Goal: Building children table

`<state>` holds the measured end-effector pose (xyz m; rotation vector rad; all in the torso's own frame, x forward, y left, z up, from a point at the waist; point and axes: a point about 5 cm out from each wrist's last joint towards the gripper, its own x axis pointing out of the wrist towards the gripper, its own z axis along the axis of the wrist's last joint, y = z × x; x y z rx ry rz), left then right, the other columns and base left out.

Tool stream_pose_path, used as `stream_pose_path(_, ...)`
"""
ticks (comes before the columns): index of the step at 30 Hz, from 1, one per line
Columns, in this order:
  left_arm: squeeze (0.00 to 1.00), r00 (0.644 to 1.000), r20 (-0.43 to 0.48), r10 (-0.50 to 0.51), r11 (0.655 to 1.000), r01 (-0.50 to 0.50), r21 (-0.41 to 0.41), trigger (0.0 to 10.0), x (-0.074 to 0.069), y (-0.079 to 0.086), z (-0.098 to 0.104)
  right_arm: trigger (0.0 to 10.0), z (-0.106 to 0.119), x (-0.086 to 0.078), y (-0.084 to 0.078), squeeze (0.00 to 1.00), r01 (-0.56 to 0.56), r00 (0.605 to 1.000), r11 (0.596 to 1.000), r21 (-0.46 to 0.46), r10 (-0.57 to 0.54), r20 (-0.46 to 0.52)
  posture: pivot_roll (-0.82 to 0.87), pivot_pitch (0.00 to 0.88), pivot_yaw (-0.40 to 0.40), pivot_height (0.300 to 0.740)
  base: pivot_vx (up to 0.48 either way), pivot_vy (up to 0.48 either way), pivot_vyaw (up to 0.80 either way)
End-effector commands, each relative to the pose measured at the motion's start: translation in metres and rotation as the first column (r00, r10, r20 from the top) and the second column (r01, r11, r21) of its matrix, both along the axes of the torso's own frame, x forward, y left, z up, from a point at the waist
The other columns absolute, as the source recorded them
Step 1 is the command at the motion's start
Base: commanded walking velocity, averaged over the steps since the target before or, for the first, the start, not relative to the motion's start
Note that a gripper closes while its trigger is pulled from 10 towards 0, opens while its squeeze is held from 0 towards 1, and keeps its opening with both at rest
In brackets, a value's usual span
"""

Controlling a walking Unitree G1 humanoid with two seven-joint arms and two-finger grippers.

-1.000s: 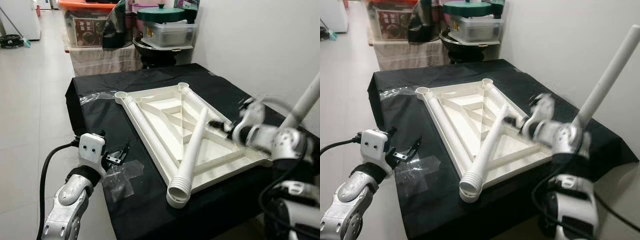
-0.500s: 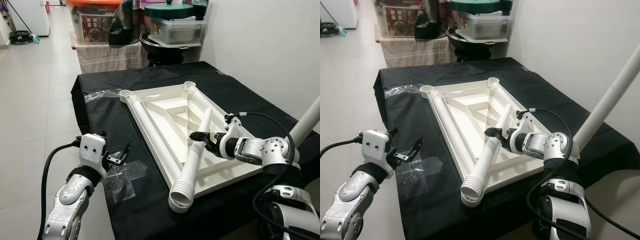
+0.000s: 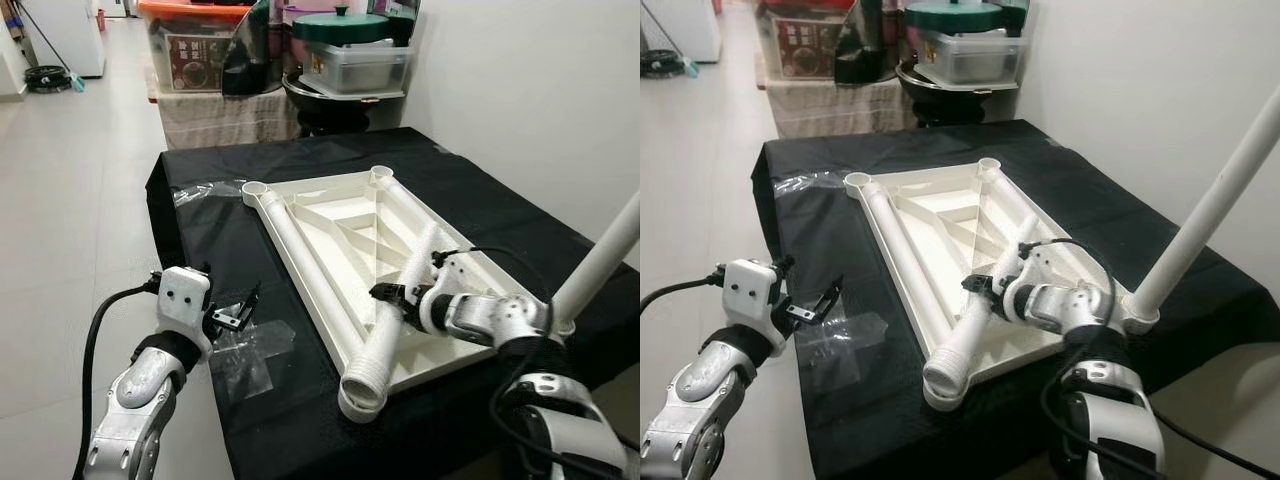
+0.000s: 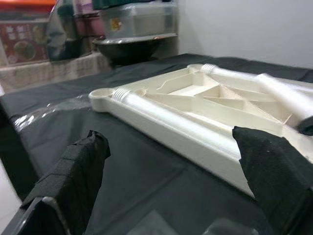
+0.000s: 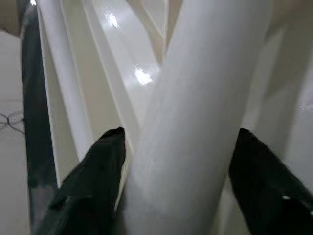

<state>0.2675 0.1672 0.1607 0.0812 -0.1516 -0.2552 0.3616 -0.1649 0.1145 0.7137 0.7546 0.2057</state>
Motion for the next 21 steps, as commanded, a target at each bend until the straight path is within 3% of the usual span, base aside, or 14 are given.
stream_pose_path(1, 0.0, 1.0, -0.006, 0.0, 1.0, 0.0, 0.012, 10.0, 0.001, 0.001, 0.0, 0.0, -0.027, -0.011, 0.006, 0.0, 0.001, 0.994, 0.999, -0.034, -0.005, -0.106, 0.12, 0.0, -0.111, 0.74, 0.0, 0.0, 0.0)
stream_pose_path(5, 0.0, 1.0, -0.01, 0.016, 1.0, -0.016, 0.017, 10.0, -0.002, 0.005, -0.001, 0.0, -0.03, -0.01, 0.01, 0.0, 0.03, 0.994, 0.999, -0.023, -0.032, -0.102, 0.13, 0.0, -0.122, 0.74, 0.0, 0.0, 0.0)
stream_pose_path(13, 0.0, 1.0, -0.016, 0.024, 1.0, -0.024, 0.017, 10.0, -0.002, 0.004, -0.004, 0.0, -0.022, -0.004, -0.003, 0.0, 0.083, 0.995, 0.996, -0.028, -0.085, -0.061, 0.12, 0.0, -0.118, 0.74, 0.0, 0.0, 0.0)
stream_pose_path(16, 0.0, 1.0, -0.013, 0.025, 1.0, -0.025, 0.016, 10.0, 0.0, 0.004, -0.003, 0.0, -0.002, 0.006, -0.01, 0.0, 0.113, 0.993, 0.994, -0.002, -0.113, 0.02, 0.12, 0.0, -0.117, 0.74, 0.0, 0.0, 0.0)
stream_pose_path(17, 0.0, 1.0, -0.009, 0.02, 1.0, -0.02, 0.013, 10.0, 0.0, 0.004, -0.001, 0.0, 0.019, 0.015, -0.012, 0.0, 0.119, 0.986, 0.992, 0.035, -0.122, 0.112, 0.11, 0.0, -0.113, 0.74, 0.0, 0.0, 0.0)
stream_pose_path(18, 0.0, 1.0, -0.009, 0.02, 1.0, -0.02, 0.013, 10.0, 0.0, 0.004, -0.001, 0.0, 0.019, 0.015, -0.012, 0.0, 0.119, 0.986, 0.992, 0.035, -0.122, 0.112, 0.11, 0.0, -0.113, 0.74, 0.0, 0.0, 0.0)
stream_pose_path(19, 0.0, 1.0, -0.009, 0.005, 1.0, -0.005, -0.003, 10.0, 0.0, 0.003, 0.0, 0.0, 0.039, 0.022, -0.013, 0.0, 0.118, 0.973, 0.99, 0.081, -0.132, 0.19, 0.11, 0.0, -0.106, 0.74, 0.0, 0.0, 0.0)
stream_pose_path(20, 0.0, 1.0, -0.009, 0.005, 1.0, -0.005, -0.003, 10.0, 0.0, 0.003, 0.0, 0.0, 0.039, 0.022, -0.013, 0.0, 0.118, 0.973, 0.99, 0.081, -0.132, 0.19, 0.11, 0.0, -0.106, 0.74, 0.0, 0.0, 0.0)
stream_pose_path(21, 0.0, 1.0, -0.011, -0.017, 1.0, 0.017, -0.023, 10.0, 0.0, 0.002, 0.0, 0.0, 0.056, 0.027, -0.013, 0.0, 0.102, 0.958, 0.988, 0.119, -0.13, 0.257, 0.11, 0.0, -0.106, 0.74, 0.0, 0.0, 0.0)
